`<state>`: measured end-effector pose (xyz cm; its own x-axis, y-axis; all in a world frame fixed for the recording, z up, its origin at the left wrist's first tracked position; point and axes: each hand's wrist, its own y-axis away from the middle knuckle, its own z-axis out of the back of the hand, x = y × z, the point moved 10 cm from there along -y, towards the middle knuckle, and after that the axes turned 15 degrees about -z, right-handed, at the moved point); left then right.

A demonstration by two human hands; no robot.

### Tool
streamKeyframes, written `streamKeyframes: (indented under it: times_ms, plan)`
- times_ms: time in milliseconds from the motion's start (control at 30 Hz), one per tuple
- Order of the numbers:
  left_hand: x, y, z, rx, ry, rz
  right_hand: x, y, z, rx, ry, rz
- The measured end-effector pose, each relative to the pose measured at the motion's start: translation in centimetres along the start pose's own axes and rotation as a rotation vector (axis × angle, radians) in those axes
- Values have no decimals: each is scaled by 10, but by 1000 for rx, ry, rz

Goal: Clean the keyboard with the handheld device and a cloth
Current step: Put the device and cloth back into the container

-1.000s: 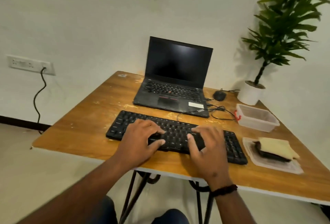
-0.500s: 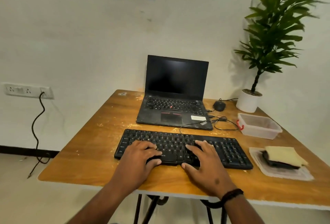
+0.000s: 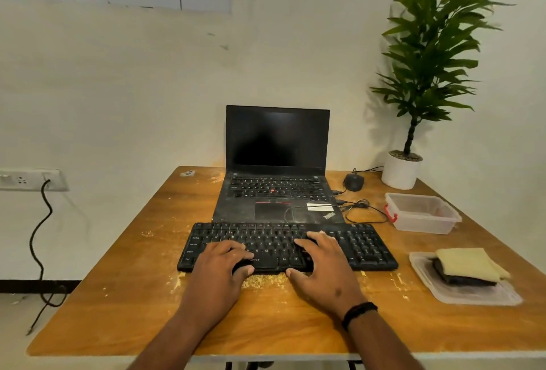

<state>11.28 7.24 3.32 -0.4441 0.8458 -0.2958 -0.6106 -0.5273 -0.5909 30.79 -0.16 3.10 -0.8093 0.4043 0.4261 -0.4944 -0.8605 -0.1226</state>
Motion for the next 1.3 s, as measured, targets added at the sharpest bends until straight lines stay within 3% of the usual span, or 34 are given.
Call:
streamKeyframes:
  times_ms: [233,433,500,633,733,833,967,1133,1300]
  plan:
    - [-2,-2,0,9,-43,24,2,1,2,-31,5,22]
    - [-56,-18,-10,-49,32,-15,-22,8,40,-179,-180,1]
    - [-86,-29,-21,-79,182,6,-48,11,64,-269,-223,-36]
    - [-135,-55,-61,-88,718,257,-112,23,117,-473,-302,-166]
    - [-166,-81,-110,27,954,461,-167,34,151,-601,-383,-312]
    - [-200,-107,-157,181,1050,554,-217,45,172,-708,-410,-460]
    - [-230,-127,-192,255,992,547,-268,41,167,-616,-357,-667]
    - [-246,-130,-223,361,987,602,-294,33,151,-445,-306,-748]
    - [-246,-131,-237,353,1045,674,-290,40,160,-569,-309,-710]
